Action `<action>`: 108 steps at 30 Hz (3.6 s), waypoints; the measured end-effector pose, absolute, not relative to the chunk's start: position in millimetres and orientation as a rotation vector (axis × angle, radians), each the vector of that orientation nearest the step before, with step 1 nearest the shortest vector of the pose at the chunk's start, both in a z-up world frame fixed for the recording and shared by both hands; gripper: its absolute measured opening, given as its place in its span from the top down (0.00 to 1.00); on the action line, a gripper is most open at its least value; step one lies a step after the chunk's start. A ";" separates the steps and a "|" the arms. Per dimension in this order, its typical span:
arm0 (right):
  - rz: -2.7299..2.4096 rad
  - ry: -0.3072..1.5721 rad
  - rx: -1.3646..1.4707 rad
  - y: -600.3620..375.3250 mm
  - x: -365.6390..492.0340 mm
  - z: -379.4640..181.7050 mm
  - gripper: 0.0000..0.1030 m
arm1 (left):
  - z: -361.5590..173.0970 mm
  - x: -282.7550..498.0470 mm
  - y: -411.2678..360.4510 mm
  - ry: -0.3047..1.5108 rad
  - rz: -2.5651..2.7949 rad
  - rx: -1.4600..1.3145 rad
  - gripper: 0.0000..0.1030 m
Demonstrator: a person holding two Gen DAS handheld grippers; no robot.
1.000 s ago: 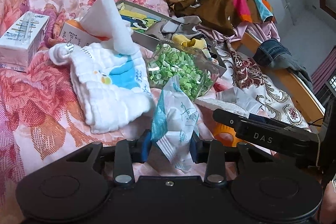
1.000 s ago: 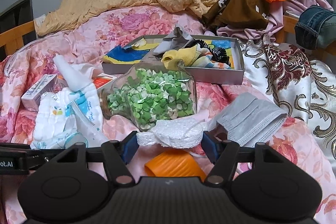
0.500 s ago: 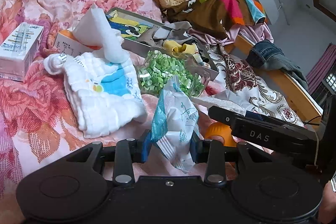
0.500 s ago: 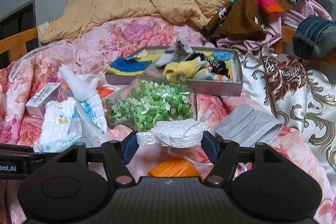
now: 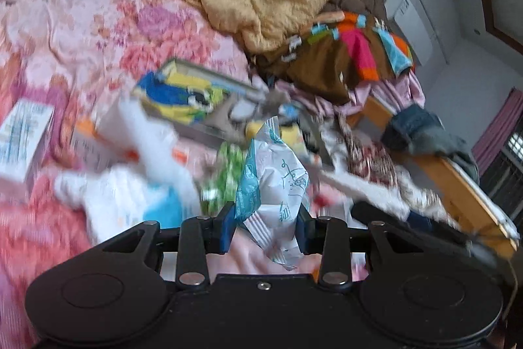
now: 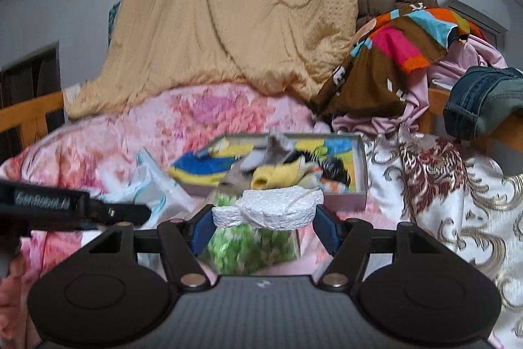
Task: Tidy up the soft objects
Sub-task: 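Carry the packet and foam pad over the tray with both grippers, then open both grippers to release the packet and foam pad into the tray, then withdraw both grippers toward the orange silicone piece and grey face mask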
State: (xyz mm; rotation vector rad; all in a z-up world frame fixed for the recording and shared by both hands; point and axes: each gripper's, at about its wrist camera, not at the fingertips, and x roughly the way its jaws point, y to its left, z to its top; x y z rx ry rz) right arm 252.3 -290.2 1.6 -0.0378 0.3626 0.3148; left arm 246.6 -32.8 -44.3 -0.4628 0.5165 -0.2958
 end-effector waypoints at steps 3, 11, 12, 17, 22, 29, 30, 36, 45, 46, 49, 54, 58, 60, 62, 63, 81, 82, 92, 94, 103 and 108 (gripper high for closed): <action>0.306 0.326 -0.019 -293.3 273.3 7.4 0.33 | -27.7 270.7 -33.9 0.483 -0.278 -0.466 0.62; 0.261 0.274 0.067 -305.2 353.7 9.4 0.33 | 4.1 353.7 -49.4 0.442 -0.266 -0.416 0.62; 0.257 0.272 0.072 -306.0 362.6 8.0 0.33 | 6.4 366.2 -52.9 0.442 -0.267 -0.403 0.62; 0.263 0.289 0.107 -313.5 406.6 -0.6 0.32 | 5.8 419.3 -66.4 0.455 -0.265 -0.383 0.62; 0.257 0.323 0.135 -319.4 439.3 -10.1 0.32 | -3.5 461.2 -73.7 0.477 -0.252 -0.419 0.62; 0.263 0.394 0.183 -325.9 462.0 -22.8 0.32 | -17.5 493.2 -85.4 0.530 -0.229 -0.418 0.62; 0.261 0.400 0.175 -324.9 463.1 -24.0 0.32 | -20.6 496.0 -85.5 0.535 -0.219 -0.432 0.62; 0.258 0.435 0.165 -321.6 468.7 -31.9 0.32 | -32.7 507.7 -86.7 0.567 -0.184 -0.468 0.62; 0.250 0.455 0.180 -319.8 470.2 -33.3 0.28 | -38.4 512.5 -92.4 0.584 -0.158 -0.460 0.61; 0.249 0.455 0.183 -320.3 470.4 -33.3 0.27 | -38.5 512.2 -93.1 0.584 -0.156 -0.459 0.61; 0.244 0.456 0.184 -320.5 470.0 -32.5 0.24 | -38.4 511.8 -93.5 0.590 -0.155 -0.458 0.57; 0.235 0.462 0.177 -321.1 469.1 -30.7 0.19 | -36.9 509.3 -92.1 0.599 -0.144 -0.446 0.49; 0.229 0.463 0.176 -322.8 467.6 -27.8 0.16 | -33.0 505.3 -88.8 0.595 -0.134 -0.449 0.41; 0.226 0.458 0.175 -323.7 465.3 -25.0 0.13 | -30.1 502.9 -88.1 0.592 -0.134 -0.449 0.35; 0.223 0.450 0.175 -324.9 461.8 -20.6 0.11 | -26.2 498.6 -87.6 0.585 -0.135 -0.440 0.33; 0.221 0.445 0.175 -325.5 459.4 -18.2 0.10 | -24.5 496.7 -87.7 0.581 -0.135 -0.436 0.32; 0.182 0.370 0.104 -335.4 380.0 27.4 0.00 | 6.8 405.6 -69.1 0.509 -0.136 -0.393 0.07; 0.178 0.366 0.104 -335.9 374.4 29.2 0.00 | 8.4 398.5 -68.5 0.507 -0.140 -0.391 0.07; 0.181 0.356 0.088 -331.2 320.9 38.7 0.00 | 15.4 333.3 -65.0 0.493 -0.169 -0.342 0.02; 0.184 0.351 0.084 -329.3 310.5 40.3 0.00 | 15.3 320.4 -62.7 0.487 -0.169 -0.342 0.01; 0.213 0.242 0.091 -327.2 254.4 46.6 0.00 | 14.6 273.4 -53.3 0.490 -0.195 -0.361 0.01; 0.208 0.209 0.097 -328.8 224.6 48.6 0.00 | 15.5 249.3 -49.4 0.474 -0.212 -0.349 0.01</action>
